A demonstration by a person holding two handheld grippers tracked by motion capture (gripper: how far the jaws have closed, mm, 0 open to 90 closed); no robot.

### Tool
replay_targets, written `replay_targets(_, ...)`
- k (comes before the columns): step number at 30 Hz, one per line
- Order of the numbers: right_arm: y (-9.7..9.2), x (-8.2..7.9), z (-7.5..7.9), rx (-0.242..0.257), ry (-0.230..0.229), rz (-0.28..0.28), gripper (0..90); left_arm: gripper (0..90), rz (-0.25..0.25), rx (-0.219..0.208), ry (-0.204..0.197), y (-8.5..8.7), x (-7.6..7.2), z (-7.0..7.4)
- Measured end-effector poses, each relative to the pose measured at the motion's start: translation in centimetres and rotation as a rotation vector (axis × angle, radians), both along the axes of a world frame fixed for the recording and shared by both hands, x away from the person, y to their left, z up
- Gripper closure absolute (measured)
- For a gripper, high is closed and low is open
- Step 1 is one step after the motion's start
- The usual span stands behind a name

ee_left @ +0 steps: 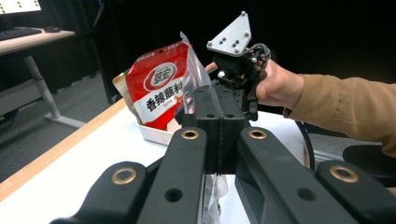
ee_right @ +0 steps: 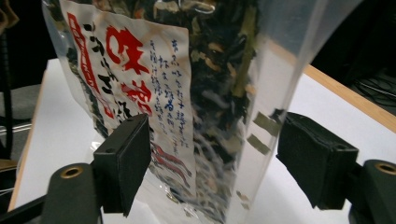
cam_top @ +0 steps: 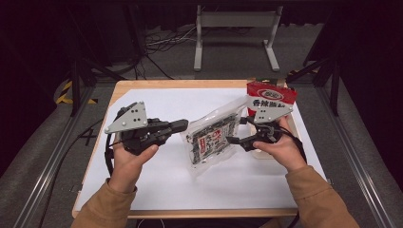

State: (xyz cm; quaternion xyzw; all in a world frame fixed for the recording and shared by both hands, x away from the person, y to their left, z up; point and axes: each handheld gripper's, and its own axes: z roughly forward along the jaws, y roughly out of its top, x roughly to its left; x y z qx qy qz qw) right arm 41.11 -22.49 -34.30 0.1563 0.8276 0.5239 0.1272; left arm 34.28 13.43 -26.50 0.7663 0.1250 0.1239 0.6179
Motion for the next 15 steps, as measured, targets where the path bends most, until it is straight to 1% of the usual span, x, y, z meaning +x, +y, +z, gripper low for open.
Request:
replay_targets(4, 0.5, 0.2, -0.2, -0.008, 0.003, 0.023, 25.3, 90.0, -0.001, -0.001, 0.004, 0.0, 0.0, 0.0)
replay_targets(9, 1.4, 0.4, -0.5, -0.008, -0.004, 0.055, 25.3, 90.0, 0.004, -0.002, 0.006, 0.0, 0.0, 0.0)
replay_targets(12, 1.8, 0.4, -0.6, -0.010, -0.008, 0.069, 25.3, 90.0, 0.005, -0.001, 0.005, 0.0, 0.0, 0.0)
replay_targets(15, 1.9, 0.3, -0.6, -0.008, 0.003, 0.070, 26.4, 90.0, 0.007, -0.002, 0.005, 0.1, 0.0, 0.0)
